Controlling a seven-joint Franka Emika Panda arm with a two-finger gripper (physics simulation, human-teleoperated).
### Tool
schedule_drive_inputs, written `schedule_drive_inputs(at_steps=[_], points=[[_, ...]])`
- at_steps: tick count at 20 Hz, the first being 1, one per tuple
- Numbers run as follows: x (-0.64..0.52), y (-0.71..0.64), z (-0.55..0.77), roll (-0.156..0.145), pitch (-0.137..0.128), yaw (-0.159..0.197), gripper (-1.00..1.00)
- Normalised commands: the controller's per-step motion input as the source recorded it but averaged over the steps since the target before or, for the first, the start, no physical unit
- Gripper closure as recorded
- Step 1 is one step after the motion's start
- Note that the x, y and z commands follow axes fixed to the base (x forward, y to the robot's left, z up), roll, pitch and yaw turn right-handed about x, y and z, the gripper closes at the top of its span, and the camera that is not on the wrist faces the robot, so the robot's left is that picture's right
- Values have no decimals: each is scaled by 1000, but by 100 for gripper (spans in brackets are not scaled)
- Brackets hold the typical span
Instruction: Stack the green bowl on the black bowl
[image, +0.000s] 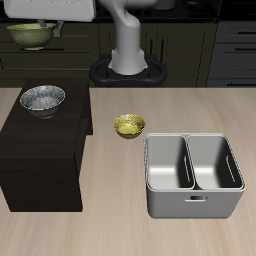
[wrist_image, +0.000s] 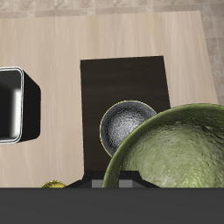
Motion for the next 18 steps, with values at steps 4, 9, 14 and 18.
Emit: schedule_drive_inputs(at_steps=[4, 9, 14, 18], points=[[171, -136, -46, 4, 17, 38, 100], [178, -107, -82, -4, 36, -22, 100], [118, 3, -138, 41, 24, 14, 100], [13, -14, -82, 14, -1, 7, 100]])
